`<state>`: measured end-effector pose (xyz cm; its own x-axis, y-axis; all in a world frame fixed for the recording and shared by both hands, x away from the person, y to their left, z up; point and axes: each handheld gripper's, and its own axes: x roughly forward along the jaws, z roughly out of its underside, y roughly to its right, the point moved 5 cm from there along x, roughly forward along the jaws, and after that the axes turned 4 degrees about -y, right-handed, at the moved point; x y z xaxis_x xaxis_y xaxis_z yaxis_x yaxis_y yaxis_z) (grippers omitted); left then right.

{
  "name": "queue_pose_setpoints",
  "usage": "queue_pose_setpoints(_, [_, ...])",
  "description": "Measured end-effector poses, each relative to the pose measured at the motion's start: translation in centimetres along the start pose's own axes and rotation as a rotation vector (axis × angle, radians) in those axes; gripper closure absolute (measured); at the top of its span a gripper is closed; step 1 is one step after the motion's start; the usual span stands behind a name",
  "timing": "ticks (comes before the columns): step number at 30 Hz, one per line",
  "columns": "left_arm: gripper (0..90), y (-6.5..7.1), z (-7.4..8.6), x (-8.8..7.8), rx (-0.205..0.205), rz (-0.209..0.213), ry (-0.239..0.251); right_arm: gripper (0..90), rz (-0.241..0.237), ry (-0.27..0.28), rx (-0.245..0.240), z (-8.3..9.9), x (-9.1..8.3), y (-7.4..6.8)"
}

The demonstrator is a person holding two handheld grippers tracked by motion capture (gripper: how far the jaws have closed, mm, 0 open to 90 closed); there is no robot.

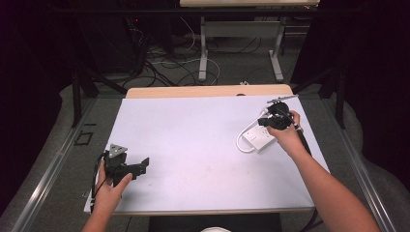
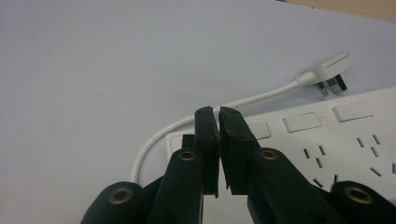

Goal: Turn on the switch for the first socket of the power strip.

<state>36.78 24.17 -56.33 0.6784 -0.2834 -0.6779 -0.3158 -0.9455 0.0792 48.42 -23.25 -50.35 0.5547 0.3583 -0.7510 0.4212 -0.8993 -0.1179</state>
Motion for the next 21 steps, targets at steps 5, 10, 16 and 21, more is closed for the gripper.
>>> queue_pose_setpoints(5, [0.3, 0.0, 0.0, 0.0, 0.001, 0.001, 0.000, 84.7, -0.020, 0.003, -0.010, 0.3, -0.8, -0.6])
queue_pose_setpoints(10, [0.3, 0.0, 0.0, 0.0, 0.000, 0.001, 0.000, 84.1, -0.034, 0.009, -0.035, 0.8, -1.5, -1.0])
queue_pose_setpoints(16, [0.3, 0.1, 0.0, 0.0, 0.001, 0.001, -0.001, 82.0, -0.048, 0.017, -0.050, 1.4, -2.3, -1.4])
queue_pose_setpoints(21, [0.3, 0.1, 0.0, 0.0, 0.001, 0.001, -0.001, 77.7, -0.063, 0.016, -0.057, 2.0, -2.9, -1.9])
